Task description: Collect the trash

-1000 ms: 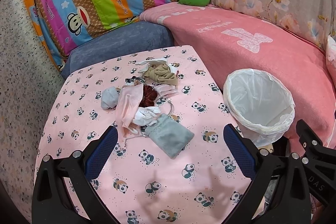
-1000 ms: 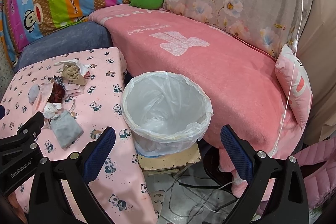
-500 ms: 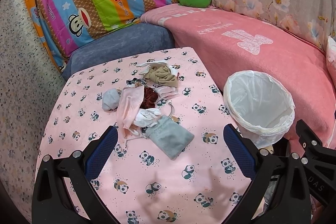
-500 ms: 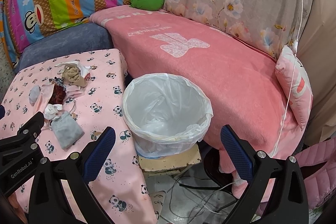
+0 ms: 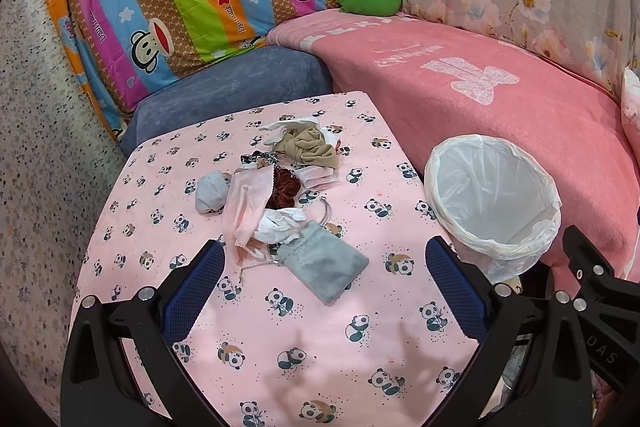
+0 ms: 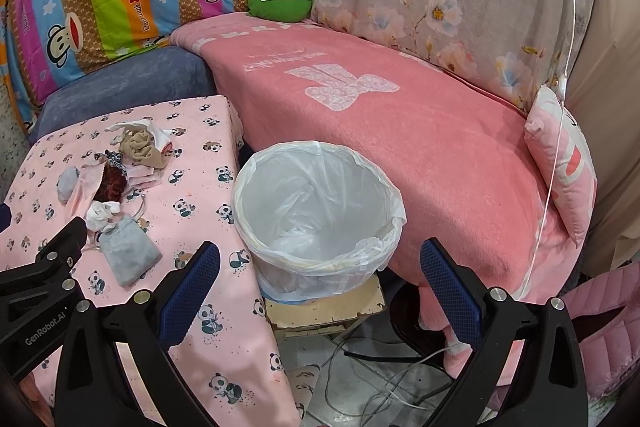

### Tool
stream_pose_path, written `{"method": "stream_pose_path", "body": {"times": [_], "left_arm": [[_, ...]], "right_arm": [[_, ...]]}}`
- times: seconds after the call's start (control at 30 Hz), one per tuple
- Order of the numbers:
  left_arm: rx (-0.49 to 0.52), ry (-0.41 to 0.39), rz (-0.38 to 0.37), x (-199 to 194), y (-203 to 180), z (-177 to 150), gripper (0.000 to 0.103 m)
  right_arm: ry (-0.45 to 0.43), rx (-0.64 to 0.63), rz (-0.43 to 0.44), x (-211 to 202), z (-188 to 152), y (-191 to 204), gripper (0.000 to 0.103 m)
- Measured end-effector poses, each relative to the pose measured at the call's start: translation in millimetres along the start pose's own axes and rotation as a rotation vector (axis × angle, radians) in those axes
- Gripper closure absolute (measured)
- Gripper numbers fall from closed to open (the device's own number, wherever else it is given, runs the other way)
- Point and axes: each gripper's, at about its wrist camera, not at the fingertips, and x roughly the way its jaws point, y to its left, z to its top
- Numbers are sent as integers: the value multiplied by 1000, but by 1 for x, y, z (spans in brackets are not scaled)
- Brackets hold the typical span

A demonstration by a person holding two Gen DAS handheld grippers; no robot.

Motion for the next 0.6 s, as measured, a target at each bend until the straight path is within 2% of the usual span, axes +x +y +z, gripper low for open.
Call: {"method": "stream_pose_path", "body": {"times": [0.43,0.6], "left_arm": [[4,29,-3,1,-2,0,7],[-11,-32,-26,-2,-3,0,7]], "right_arm": [[-5,19,5,2,-1,-4,5],[-13,37,6,1,-1,-5,5]]}}
